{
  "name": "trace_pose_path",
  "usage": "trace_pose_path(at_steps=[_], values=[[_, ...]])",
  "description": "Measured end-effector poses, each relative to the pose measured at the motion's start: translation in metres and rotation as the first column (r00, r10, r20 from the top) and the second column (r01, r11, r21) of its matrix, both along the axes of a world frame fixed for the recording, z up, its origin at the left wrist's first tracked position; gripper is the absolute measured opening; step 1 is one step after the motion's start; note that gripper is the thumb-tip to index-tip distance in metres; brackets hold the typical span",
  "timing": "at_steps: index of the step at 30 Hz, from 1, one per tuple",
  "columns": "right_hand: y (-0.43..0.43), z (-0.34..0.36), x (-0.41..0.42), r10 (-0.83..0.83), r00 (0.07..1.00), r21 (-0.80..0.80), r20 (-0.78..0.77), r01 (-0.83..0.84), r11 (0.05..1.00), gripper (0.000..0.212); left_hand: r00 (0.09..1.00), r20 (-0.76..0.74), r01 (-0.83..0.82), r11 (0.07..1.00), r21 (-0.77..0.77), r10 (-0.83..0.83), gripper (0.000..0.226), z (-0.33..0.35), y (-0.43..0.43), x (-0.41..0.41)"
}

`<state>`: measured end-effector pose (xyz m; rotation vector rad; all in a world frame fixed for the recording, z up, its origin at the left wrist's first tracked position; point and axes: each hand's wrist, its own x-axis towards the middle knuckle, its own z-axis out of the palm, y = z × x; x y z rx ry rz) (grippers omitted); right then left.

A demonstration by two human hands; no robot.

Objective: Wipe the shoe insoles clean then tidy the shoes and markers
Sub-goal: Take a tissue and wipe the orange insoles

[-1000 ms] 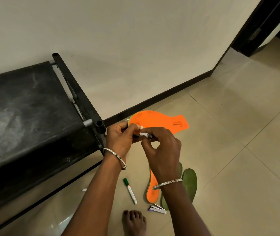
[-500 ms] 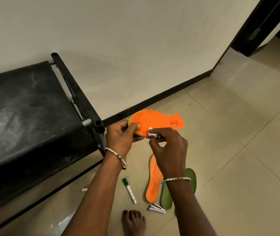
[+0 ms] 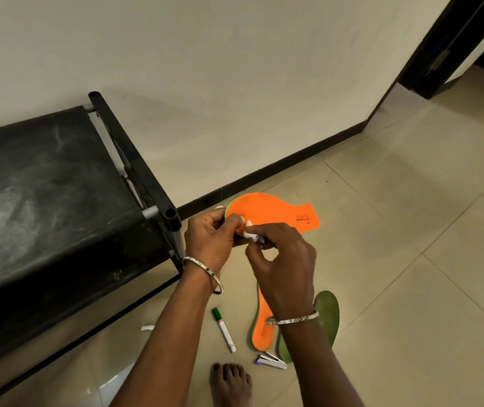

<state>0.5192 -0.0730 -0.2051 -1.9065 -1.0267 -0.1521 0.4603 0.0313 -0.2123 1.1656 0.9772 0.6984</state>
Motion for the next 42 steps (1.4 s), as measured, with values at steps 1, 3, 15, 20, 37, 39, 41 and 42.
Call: trace_pose_path(at_steps=[1, 3, 15, 20, 37, 39, 41, 42], values=[[0.000, 0.000, -0.002, 0.021, 1.000, -0.011, 0.005, -0.021, 1.000, 0.024, 1.000, -0.006, 0.002, 1.000, 0.007, -0.002, 0.021, -0.001, 0.001, -0.001], [-0.002, -0.003, 0.004, 0.015, 1.000, -0.016, -0.009, -0.015, 1.000, 0.024, 1.000, -0.006, 0.009, 1.000, 0.012, -0.009, 0.020, -0.001, 0.001, -0.001], [-0.030, -0.007, 0.072, 0.151, 0.816, -0.134, -0.558, -0.268, 0.954, 0.018, 0.979, -0.110, 0.189, 0.960, 0.207, -0.169, 0.010, 0.004, 0.005, -0.006], [-0.027, -0.003, 0.067, 0.220, 0.695, -0.008, -0.685, -0.308, 0.951, 0.018, 0.992, 0.017, 0.124, 0.989, 0.084, -0.126, 0.021, 0.009, 0.001, -0.004], [-0.012, -0.001, 0.061, 0.098, 0.401, 0.142, -0.911, 0.083, 0.986, 0.017, 0.996, -0.037, 0.082, 0.997, -0.012, -0.082, 0.003, 0.000, 0.001, -0.002], [-0.010, -0.004, 0.059, 0.025, 0.485, 0.094, -0.874, 0.119, 0.988, 0.018, 0.994, -0.051, 0.095, 0.995, 0.001, -0.095, 0.002, -0.001, 0.001, -0.002], [-0.005, -0.008, 0.057, -0.157, 0.717, -0.035, -0.680, 0.182, 0.983, 0.020, 0.988, -0.087, 0.129, 0.991, 0.041, -0.125, 0.006, -0.002, 0.001, -0.002], [-0.002, -0.008, 0.054, -0.237, 0.819, -0.093, -0.523, 0.222, 0.971, 0.020, 0.985, -0.099, 0.146, 0.988, 0.058, -0.140, 0.009, -0.003, 0.001, -0.001]])
